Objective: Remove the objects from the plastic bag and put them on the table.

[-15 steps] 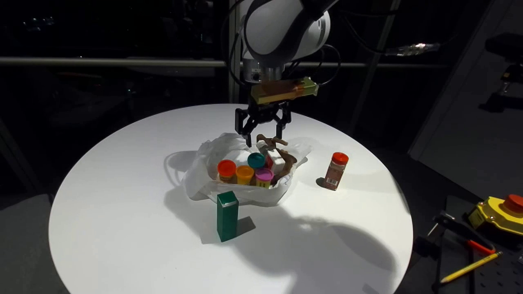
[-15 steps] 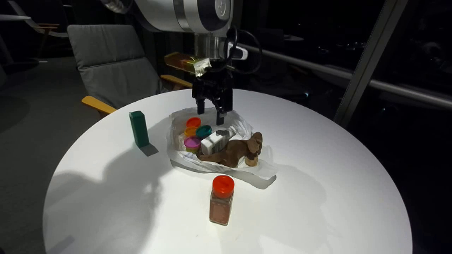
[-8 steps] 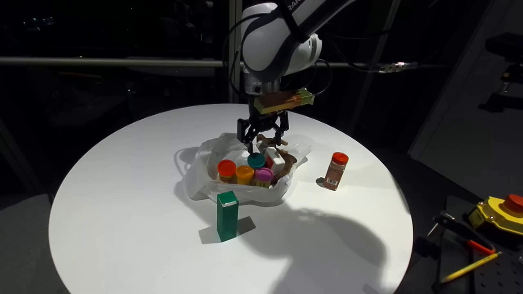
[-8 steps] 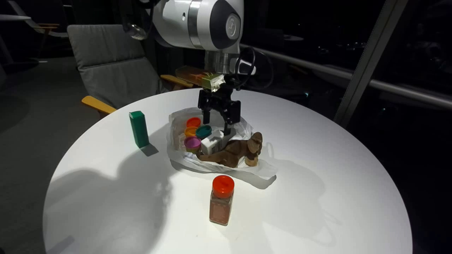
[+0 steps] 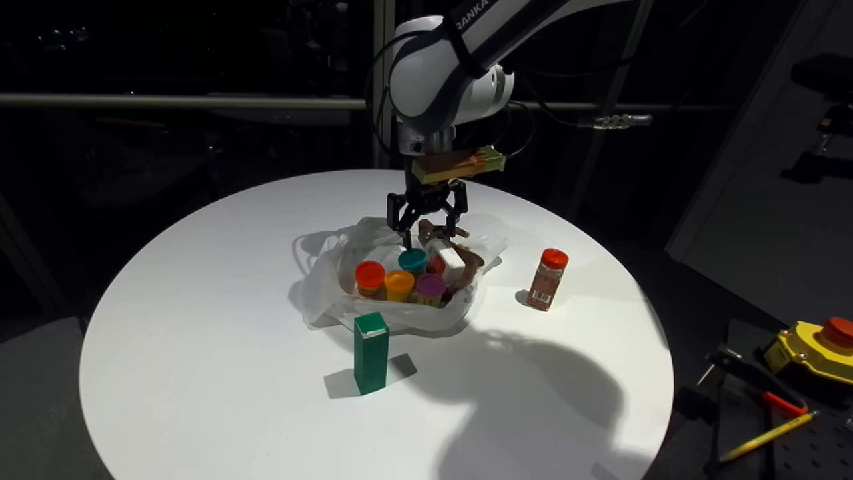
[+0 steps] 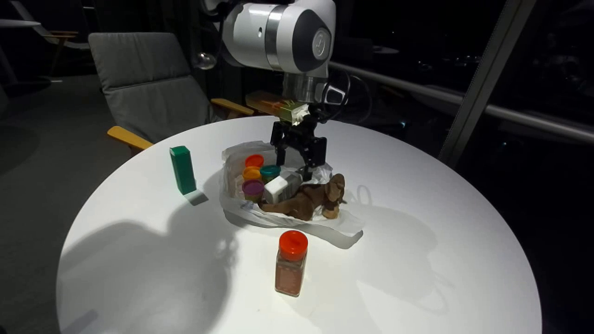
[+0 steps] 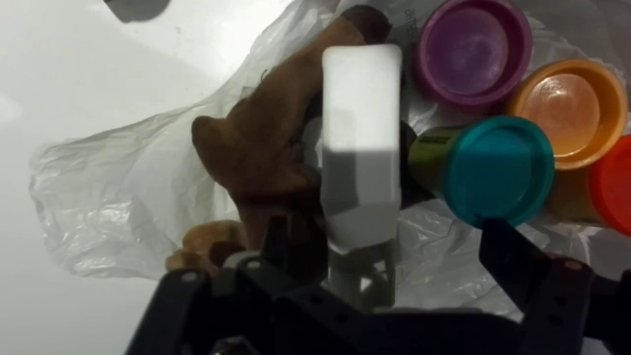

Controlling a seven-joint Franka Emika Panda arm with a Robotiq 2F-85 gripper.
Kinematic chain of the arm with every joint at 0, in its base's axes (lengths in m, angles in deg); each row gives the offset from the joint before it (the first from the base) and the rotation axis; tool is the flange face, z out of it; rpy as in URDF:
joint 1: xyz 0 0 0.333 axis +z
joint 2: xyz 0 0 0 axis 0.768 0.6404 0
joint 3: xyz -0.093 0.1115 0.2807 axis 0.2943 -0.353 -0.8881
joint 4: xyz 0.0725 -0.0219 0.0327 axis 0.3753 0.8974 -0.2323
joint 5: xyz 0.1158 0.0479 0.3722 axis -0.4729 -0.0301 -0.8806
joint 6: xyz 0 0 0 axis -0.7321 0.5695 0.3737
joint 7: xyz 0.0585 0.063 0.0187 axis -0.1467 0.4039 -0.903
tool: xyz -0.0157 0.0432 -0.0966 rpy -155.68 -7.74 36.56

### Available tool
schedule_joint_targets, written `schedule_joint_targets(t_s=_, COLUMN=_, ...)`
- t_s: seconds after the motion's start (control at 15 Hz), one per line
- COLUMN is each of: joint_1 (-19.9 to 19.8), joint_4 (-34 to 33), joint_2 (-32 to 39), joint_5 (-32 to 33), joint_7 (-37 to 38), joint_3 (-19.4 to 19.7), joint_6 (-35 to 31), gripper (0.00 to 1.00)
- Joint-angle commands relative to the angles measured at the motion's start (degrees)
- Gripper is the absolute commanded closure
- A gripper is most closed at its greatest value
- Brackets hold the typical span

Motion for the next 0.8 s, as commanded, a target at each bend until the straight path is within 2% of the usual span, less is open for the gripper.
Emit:
schedule_joint_targets(t_s=0.0, joint_1=-0.2, joint_4=-5.3, joint_2=3.1, joint_5=-1.9, joint_7=-1.8, joint_3=0.1, joint_6=3.3, gripper=0.26)
schedule_joint_targets(t_s=0.53, joint_1=-0.4, joint_4=-10.0, joint_2=5.6, joint_5=-1.7, joint_7=-1.7, joint_3=0.5, joint_6=6.5, gripper=0.87)
schedule_joint_targets(t_s=0.6, joint_1=-0.4, joint_4=-10.3, joint_2=6.0, joint_5=-1.5, joint_7=-1.7, joint_3=0.7, joint_6=6.8, gripper=0.91)
schedule_joint_targets(t_s=0.73, joint_1=-0.3, joint_4=-10.5, joint_2=6.2, joint_5=-1.4, joint_7=-1.7, joint_3=0.8, joint_6=7.6, gripper=0.91)
